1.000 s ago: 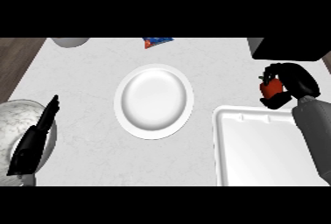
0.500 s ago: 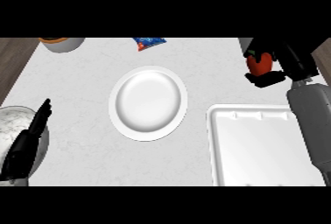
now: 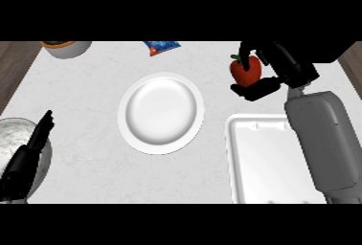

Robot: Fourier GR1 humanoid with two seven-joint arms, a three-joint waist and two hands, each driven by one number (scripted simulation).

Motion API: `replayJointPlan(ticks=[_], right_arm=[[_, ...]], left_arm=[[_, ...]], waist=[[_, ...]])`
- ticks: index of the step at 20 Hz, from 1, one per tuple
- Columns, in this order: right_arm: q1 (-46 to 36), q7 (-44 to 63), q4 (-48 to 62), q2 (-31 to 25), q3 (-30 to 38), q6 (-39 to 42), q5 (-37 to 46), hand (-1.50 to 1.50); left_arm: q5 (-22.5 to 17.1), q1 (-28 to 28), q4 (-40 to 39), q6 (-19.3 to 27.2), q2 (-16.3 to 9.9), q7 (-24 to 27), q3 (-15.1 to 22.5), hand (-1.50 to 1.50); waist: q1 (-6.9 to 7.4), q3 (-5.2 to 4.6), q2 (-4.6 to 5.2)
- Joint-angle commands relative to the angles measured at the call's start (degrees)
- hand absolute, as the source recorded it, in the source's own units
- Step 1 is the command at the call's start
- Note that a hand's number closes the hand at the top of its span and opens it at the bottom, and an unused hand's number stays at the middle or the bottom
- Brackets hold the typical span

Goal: Pick the bell pepper from the tray and place it in the plate

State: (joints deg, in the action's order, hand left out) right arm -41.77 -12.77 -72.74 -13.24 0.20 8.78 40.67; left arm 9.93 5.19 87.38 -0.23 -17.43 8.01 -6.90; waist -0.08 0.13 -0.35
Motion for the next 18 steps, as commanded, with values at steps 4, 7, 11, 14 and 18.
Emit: replayJointPlan(ticks=[4, 7, 11, 14, 18], right_arm=[[-3.86, 11.55, -0.11, 11.84, -6.45, -1.52, 3.46, 1.50], [-7.29, 18.65, 0.02, 12.97, -10.28, -1.26, -0.20, 1.50], [-13.23, 19.16, 10.97, 13.14, -12.47, -2.42, -1.12, 1.50], [-15.43, 20.44, 18.14, 13.19, -17.26, -6.57, -4.61, 1.50], [-17.32, 19.76, 26.01, 13.22, -24.32, -12.92, -9.48, 1.50]], left_arm=[[2.42, -1.95, 0.08, 0.74, 1.31, -3.81, 1.48, 0.00], [3.18, -0.25, -0.88, 1.75, 2.47, -1.42, 1.41, 0.00], [2.67, -2.67, -4.02, 0.82, 2.12, 0.31, 0.53, 0.00], [3.72, -2.68, -3.96, 1.29, 2.73, -0.38, 1.30, 0.00], [1.74, -2.95, 0.72, -1.36, 1.51, -3.29, 0.65, 0.00]], waist=[[0.62, -0.14, 0.36], [0.92, -0.16, 0.31], [1.22, -0.17, 0.55], [1.82, -0.16, 0.68], [2.49, -0.14, 0.75]])
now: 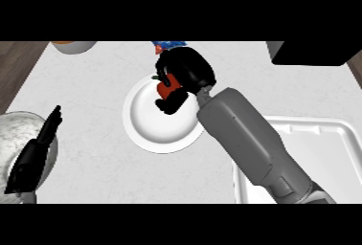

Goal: Pick the bell pepper from the tray and place it in the plate

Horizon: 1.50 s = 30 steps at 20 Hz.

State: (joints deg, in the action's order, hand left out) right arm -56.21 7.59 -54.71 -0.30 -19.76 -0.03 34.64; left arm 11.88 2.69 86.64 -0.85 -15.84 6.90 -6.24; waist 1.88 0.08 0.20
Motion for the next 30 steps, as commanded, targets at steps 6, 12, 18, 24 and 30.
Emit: replayJointPlan(ticks=[6, 12, 18, 24, 30], right_arm=[[-1.44, -1.44, 14.53, 0.29, -5.66, -7.85, -15.87, 1.50], [-2.35, 0.51, 20.61, 0.30, -15.05, -16.28, -23.02, -1.50], [-3.29, -5.27, 17.37, 0.30, -11.00, -22.96, -32.22, -1.50], [-3.63, -11.57, 21.20, 0.16, -0.56, -27.40, -36.24, -1.50], [0.55, -22.82, 20.84, -5.18, 10.39, -19.47, -45.29, -1.50]], left_arm=[[0.46, -0.80, -1.05, -0.80, 0.23, -0.01, 0.38, 0.00], [1.03, -4.36, -2.98, -0.96, 0.48, -0.79, 0.64, 0.00], [0.70, -1.54, -3.84, -1.54, 0.23, 2.74, 0.07, 0.00], [1.24, -1.58, -2.51, 0.05, 0.30, 0.61, -1.20, 0.00], [0.18, -0.57, -0.62, -0.94, -0.64, -0.06, -2.45, 0.00]], waist=[[2.68, -0.09, 0.81], [3.19, -0.09, 0.99], [2.37, -0.08, 0.75], [-0.24, -0.06, 0.46], [-0.27, 0.01, 0.64]])
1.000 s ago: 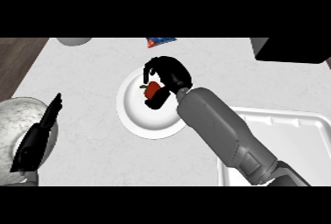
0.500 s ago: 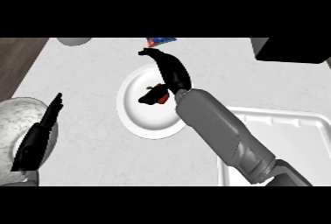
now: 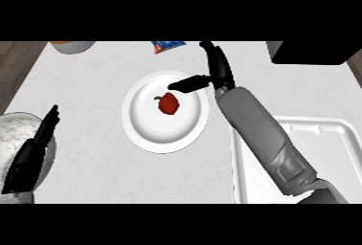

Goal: Pick the bell pepper from the tray and place it in the plate

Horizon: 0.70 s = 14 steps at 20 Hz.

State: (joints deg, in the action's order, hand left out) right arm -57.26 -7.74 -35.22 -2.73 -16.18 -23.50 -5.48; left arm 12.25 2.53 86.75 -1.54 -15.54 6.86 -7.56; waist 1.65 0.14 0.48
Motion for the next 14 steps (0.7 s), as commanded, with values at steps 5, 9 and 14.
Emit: replayJointPlan(ticks=[5, 9, 14], right_arm=[[5.06, -17.81, 5.51, -10.60, 10.85, 15.41, -6.91, -1.50], [2.98, -23.85, 11.96, -13.51, 12.98, 20.16, -5.90, -1.50], [2.27, -29.42, 18.11, -16.59, 14.13, 25.23, -4.08, -1.50]], left_arm=[[1.03, 3.05, 2.12, 0.58, 0.05, -0.05, -0.36, 0.00], [0.76, -1.06, 0.49, -0.26, 0.16, -2.07, -0.26, 0.00], [-0.24, 1.74, 1.28, -1.05, 0.23, 0.16, -1.35, 0.00]], waist=[[0.18, -0.03, 0.19], [0.03, -0.06, 0.23], [0.53, -0.06, 0.26]])
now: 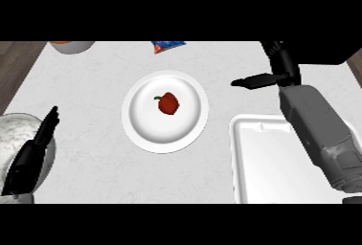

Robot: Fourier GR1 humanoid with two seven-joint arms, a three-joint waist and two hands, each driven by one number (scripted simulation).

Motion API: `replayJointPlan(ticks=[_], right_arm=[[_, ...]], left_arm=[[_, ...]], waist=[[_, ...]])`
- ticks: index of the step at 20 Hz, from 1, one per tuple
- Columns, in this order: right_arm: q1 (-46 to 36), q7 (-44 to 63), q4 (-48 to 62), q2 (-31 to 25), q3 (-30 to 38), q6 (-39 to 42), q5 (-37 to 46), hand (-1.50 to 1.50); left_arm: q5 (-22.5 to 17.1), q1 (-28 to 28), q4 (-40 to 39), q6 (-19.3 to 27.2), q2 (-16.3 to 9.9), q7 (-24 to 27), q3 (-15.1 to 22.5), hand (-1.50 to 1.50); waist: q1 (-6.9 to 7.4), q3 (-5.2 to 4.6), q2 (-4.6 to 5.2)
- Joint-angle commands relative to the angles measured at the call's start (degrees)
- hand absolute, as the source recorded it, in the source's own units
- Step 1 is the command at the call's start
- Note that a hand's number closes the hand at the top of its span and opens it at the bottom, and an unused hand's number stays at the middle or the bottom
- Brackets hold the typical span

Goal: Pick the bell pepper from the tray and place it in the plate

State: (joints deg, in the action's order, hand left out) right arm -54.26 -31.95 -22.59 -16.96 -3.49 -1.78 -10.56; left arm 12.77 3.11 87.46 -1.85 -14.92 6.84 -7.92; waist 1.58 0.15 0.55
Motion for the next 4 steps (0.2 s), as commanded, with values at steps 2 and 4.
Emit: replayJointPlan(ticks=[2, 4], right_arm=[[-1.15, -4.50, 6.21, -4.84, 2.17, 6.77, 0.84, -1.50], [-2.74, -4.73, 8.63, -3.03, 2.09, 4.16, 2.41, -1.50]], left_arm=[[1.05, -2.90, -3.93, 0.78, 0.12, 0.81, -0.61, 0.00], [0.16, -1.35, -0.60, -0.99, -0.47, -2.16, -0.68, 0.00]], waist=[[0.03, -0.08, 0.18], [0.31, -0.08, 0.08]])
